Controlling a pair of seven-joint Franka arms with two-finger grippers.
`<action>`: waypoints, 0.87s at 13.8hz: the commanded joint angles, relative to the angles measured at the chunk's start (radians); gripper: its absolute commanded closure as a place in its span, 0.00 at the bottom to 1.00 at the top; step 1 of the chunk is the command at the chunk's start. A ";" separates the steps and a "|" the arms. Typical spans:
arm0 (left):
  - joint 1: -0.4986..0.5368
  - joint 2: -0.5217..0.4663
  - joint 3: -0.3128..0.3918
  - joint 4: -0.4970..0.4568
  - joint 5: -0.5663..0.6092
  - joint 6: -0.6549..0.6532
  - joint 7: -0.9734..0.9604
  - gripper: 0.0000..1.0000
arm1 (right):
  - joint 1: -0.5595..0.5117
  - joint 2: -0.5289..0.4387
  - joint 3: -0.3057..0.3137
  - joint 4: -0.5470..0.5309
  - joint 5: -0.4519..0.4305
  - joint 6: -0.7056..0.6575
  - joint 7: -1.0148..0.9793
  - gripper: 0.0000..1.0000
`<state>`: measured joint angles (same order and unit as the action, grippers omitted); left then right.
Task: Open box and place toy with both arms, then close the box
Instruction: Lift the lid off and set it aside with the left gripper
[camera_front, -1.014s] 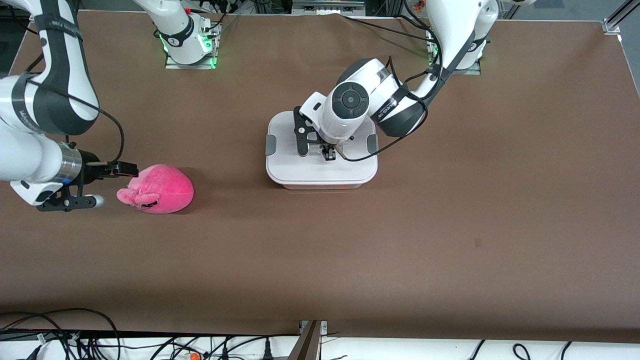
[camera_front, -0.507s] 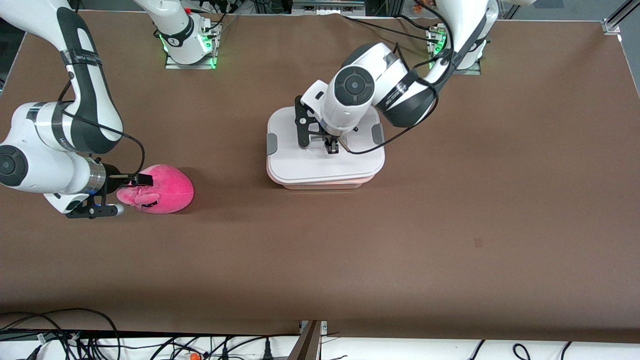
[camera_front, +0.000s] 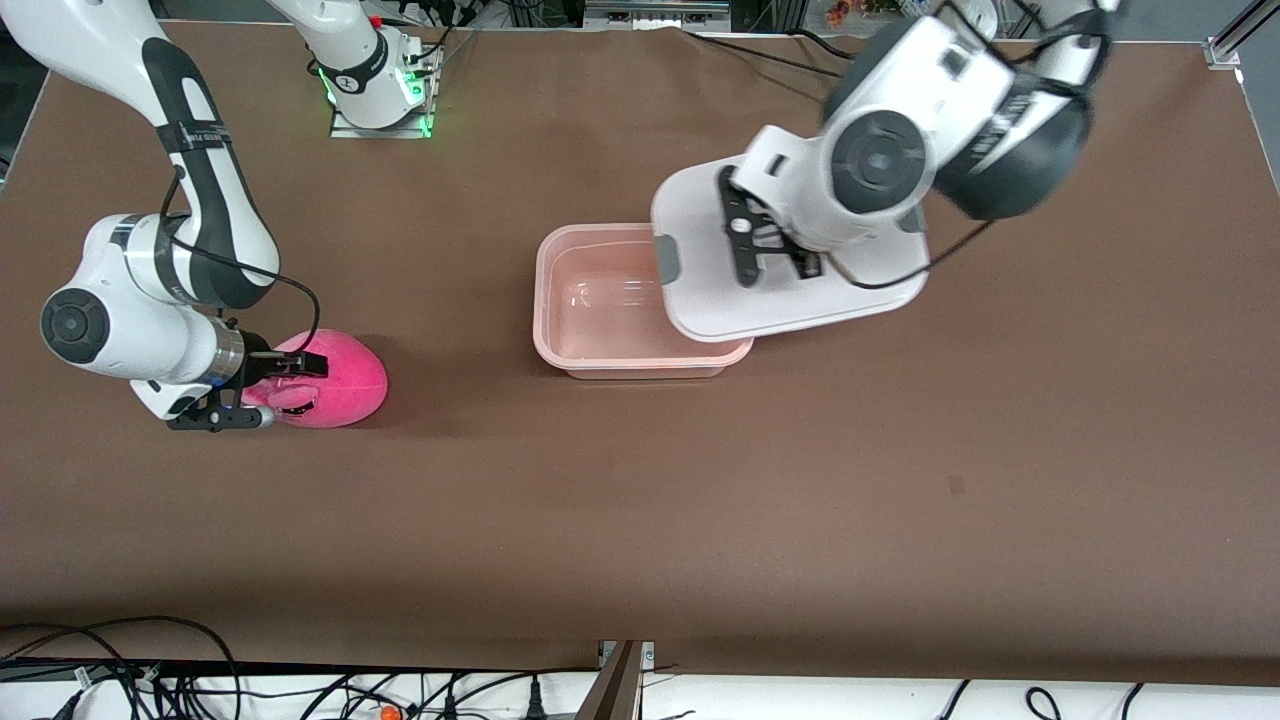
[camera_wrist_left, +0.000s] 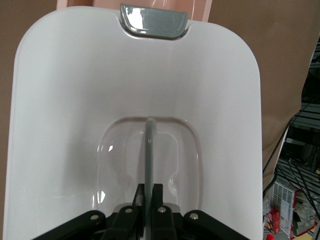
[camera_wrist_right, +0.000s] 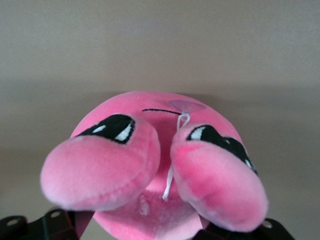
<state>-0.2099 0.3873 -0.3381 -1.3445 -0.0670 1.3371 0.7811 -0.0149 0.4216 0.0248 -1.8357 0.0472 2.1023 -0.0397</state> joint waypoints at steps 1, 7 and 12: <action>0.061 0.022 0.007 0.008 0.067 -0.172 0.081 1.00 | -0.013 -0.026 0.010 -0.031 0.017 0.019 0.003 0.80; 0.202 0.018 0.002 0.022 0.148 -0.177 0.139 1.00 | -0.008 -0.088 0.023 -0.013 0.007 -0.008 -0.175 1.00; 0.239 0.016 0.007 0.063 0.157 -0.181 0.165 1.00 | -0.005 -0.158 0.176 0.169 0.000 -0.281 -0.484 1.00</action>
<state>0.0078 0.4045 -0.3238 -1.3329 0.0643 1.1751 0.9127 -0.0123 0.2898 0.1314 -1.7548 0.0466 1.9467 -0.4171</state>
